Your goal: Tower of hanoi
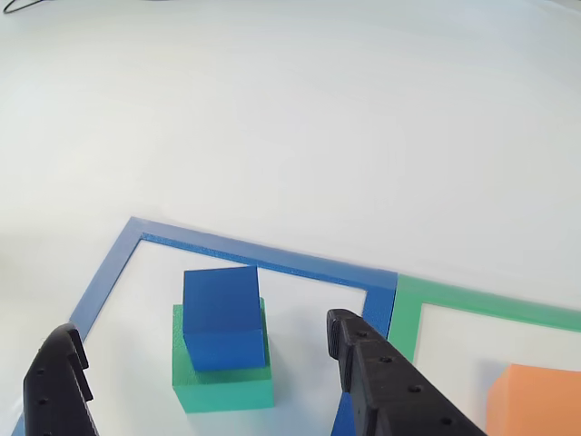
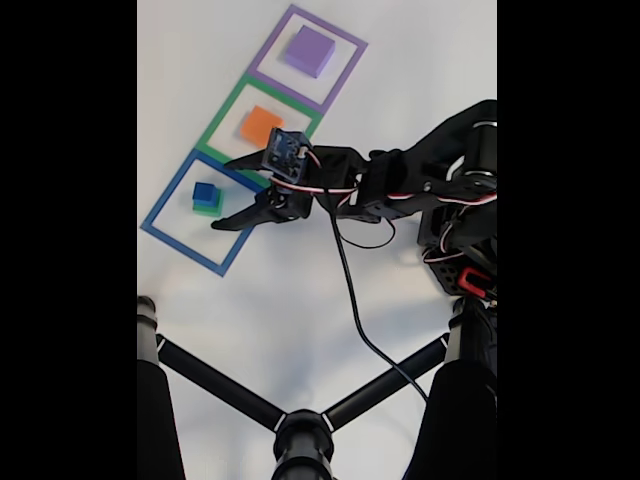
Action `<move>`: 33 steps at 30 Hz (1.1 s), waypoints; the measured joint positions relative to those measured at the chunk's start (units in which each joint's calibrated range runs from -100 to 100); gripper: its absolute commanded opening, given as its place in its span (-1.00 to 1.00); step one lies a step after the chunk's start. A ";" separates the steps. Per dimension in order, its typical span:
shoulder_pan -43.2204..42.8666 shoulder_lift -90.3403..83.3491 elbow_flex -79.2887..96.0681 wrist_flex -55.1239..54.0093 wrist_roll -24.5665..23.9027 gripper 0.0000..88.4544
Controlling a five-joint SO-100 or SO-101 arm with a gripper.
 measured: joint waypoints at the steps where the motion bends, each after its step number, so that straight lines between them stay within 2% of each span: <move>1: 0.00 1.43 -1.03 -0.47 0.00 -0.30; 19: -1.94 14.02 -8.95 -5.62 0.00 -0.34; 28: -2.82 15.28 -10.58 -5.62 -0.59 -0.57; 33: -2.82 15.28 -10.58 -5.62 -0.59 -0.58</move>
